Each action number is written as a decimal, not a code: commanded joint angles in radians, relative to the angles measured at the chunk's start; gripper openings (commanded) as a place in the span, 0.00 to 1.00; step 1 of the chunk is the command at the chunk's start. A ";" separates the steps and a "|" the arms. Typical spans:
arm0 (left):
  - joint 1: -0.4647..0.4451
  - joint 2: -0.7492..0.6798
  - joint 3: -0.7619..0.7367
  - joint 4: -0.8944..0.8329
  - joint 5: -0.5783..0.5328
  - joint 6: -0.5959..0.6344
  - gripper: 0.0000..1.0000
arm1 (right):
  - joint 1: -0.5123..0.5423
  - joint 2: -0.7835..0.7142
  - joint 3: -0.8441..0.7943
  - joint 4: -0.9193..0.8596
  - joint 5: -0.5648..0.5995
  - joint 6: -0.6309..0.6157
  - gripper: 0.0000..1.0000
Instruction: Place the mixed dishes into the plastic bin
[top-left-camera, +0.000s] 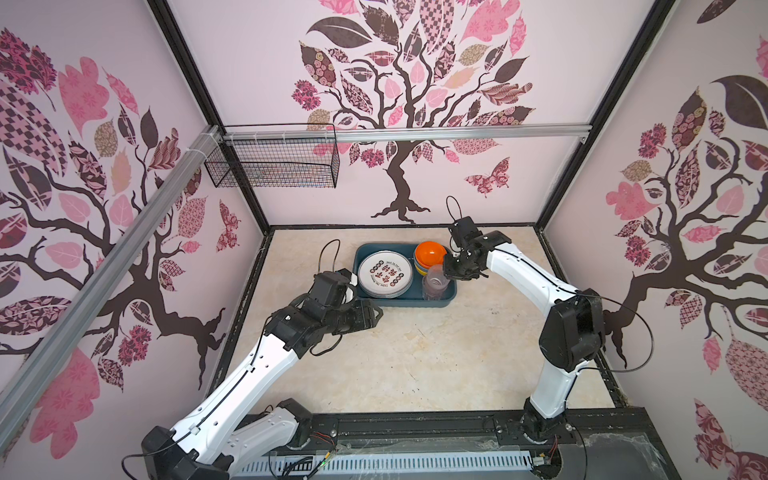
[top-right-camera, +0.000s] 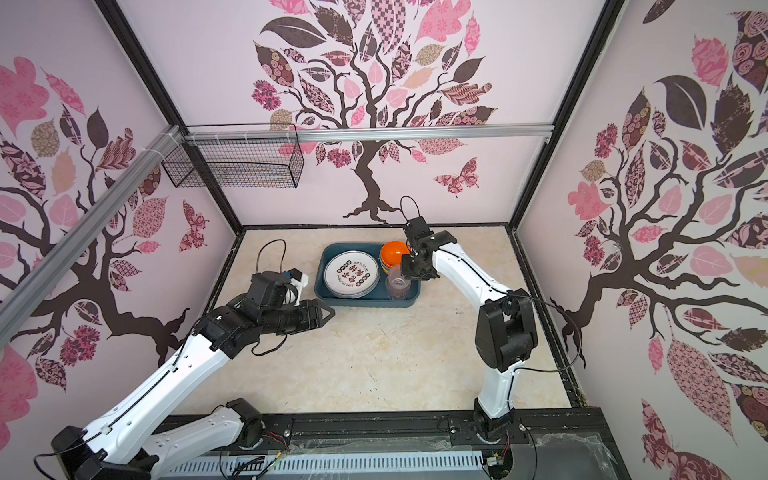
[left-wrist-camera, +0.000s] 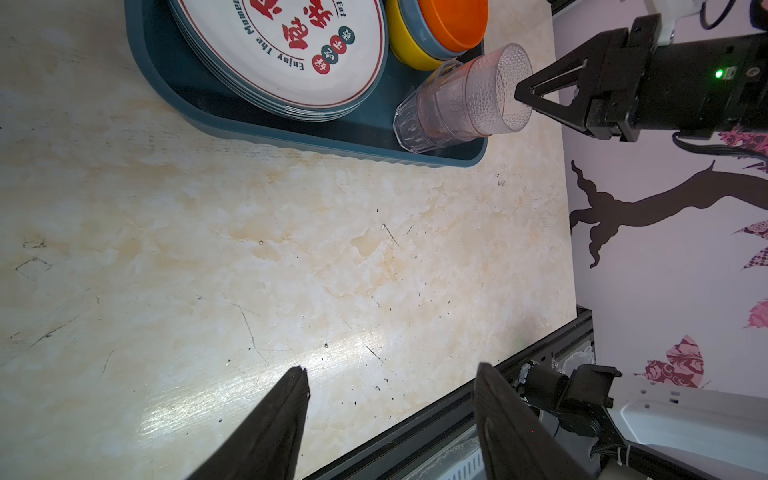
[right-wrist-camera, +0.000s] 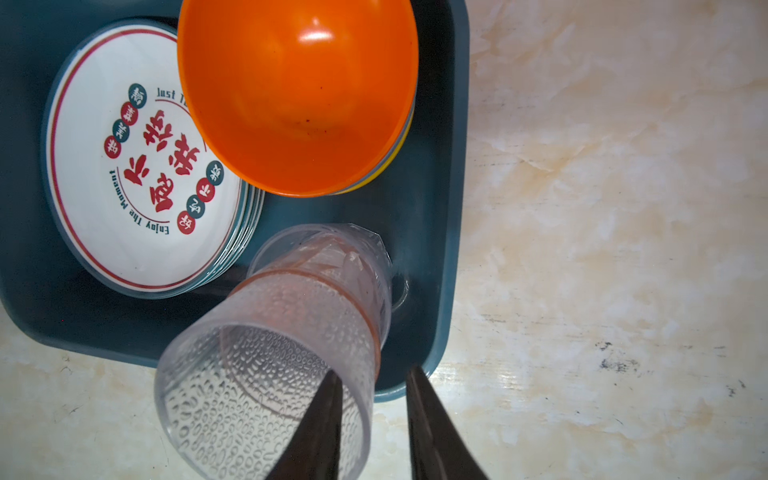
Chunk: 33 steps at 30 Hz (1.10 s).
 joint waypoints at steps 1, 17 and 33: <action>0.004 -0.010 -0.015 0.003 -0.021 0.001 0.67 | 0.005 -0.091 0.016 -0.006 0.022 0.005 0.33; 0.025 0.097 0.064 -0.012 -0.157 0.072 0.82 | 0.004 -0.353 -0.240 0.256 0.002 0.012 0.69; 0.099 0.059 0.025 0.173 -0.712 0.251 0.99 | -0.042 -0.717 -0.678 0.591 0.424 0.011 1.00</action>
